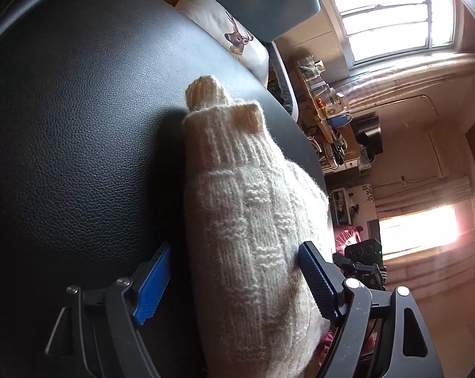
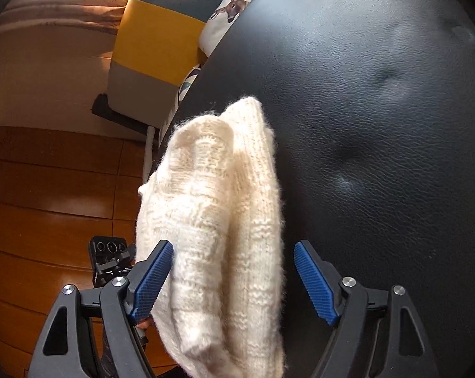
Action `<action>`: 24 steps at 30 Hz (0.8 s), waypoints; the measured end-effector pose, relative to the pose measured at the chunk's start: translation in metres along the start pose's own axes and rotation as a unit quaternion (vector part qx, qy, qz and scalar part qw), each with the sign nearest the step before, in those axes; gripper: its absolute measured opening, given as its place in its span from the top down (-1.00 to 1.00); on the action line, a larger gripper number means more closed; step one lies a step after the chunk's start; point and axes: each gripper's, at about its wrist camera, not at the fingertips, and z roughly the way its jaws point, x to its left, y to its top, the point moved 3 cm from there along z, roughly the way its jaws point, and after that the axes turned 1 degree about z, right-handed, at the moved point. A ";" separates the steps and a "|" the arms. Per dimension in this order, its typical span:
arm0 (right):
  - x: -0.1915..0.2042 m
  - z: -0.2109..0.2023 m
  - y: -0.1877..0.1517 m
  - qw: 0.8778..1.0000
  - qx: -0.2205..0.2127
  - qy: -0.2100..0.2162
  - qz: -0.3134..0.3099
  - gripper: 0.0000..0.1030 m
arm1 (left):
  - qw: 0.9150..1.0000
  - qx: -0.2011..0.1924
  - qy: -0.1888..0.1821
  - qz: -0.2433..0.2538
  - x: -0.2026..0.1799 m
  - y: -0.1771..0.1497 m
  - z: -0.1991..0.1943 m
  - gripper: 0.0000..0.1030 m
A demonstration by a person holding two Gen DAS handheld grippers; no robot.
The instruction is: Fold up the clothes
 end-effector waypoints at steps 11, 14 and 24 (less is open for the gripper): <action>0.018 0.020 -0.004 0.998 0.032 -0.018 -0.046 -0.57 | 1.000 0.018 0.000 0.017 -0.009 0.003 0.011 -0.61; 0.018 0.018 -0.008 0.998 0.026 -0.013 -0.056 -0.57 | 1.000 0.017 0.010 0.025 -0.015 0.000 0.013 -0.62; 0.021 0.014 -0.022 0.994 0.019 -0.036 -0.102 -0.38 | 0.996 0.025 0.044 0.074 -0.036 -0.004 0.030 -0.65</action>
